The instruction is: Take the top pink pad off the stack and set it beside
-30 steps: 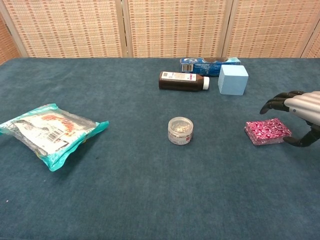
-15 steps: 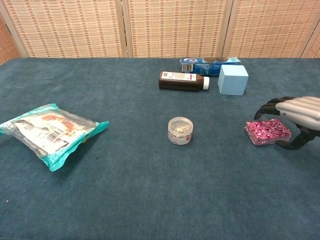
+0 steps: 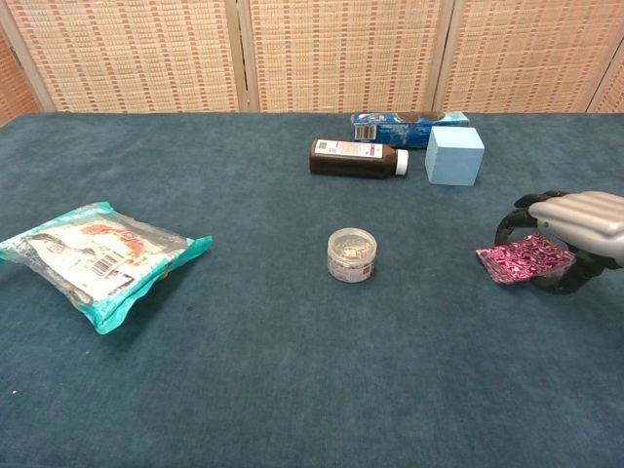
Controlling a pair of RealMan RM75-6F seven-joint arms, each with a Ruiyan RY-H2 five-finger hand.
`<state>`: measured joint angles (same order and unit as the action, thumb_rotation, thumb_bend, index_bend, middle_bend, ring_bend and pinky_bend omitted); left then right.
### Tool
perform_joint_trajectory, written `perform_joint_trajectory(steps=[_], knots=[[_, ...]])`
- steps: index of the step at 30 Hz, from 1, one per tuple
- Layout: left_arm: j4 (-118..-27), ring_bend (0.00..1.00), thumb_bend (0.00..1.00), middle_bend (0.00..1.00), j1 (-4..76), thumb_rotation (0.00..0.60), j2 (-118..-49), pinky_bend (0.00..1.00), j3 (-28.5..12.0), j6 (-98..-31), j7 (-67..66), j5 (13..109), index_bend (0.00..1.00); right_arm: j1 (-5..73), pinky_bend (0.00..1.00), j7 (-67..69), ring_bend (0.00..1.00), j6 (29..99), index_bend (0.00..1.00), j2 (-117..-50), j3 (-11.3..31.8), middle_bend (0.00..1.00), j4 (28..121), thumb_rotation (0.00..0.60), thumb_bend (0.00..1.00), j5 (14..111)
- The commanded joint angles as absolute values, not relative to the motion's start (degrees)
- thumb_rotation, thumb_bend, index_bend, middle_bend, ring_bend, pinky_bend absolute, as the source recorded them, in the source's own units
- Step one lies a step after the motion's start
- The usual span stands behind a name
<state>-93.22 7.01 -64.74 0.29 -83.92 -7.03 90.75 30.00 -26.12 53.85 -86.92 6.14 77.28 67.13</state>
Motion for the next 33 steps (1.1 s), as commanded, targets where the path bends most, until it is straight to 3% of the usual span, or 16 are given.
perform_joint_trajectory(steps=[1,10,19,33], knots=[[-93.1,0.0,0.53,0.0,7.0,0.6,-64.8,0.11,0.3,-84.0,-7.0,90.7,0.0,30.1,0.0,-26.1,0.0,54.1,0.34,-87.0,6.1,0.21,77.2,0.6,0.31,67.0],[-93.1,0.0,0.53,0.0,7.1,0.6,-65.0,0.11,0.3,-83.7,-7.6,90.6,0.0,30.2,0.0,-25.9,0.03,55.3,0.37,-87.4,5.9,0.24,77.0,0.6,0.31,67.1],[-92.9,0.0,0.53,0.0,7.2,0.6,-65.0,0.11,0.2,-83.5,-7.5,90.3,0.0,30.2,0.0,-25.9,0.13,56.8,0.49,-88.3,5.7,0.33,76.3,0.6,0.31,67.5],[-93.1,0.0,0.53,0.0,7.3,0.6,-64.9,0.11,0.2,-83.3,-7.5,90.2,0.0,30.0,0.0,-27.0,0.15,59.8,0.55,-87.6,5.7,0.35,77.9,0.6,0.31,68.8]])
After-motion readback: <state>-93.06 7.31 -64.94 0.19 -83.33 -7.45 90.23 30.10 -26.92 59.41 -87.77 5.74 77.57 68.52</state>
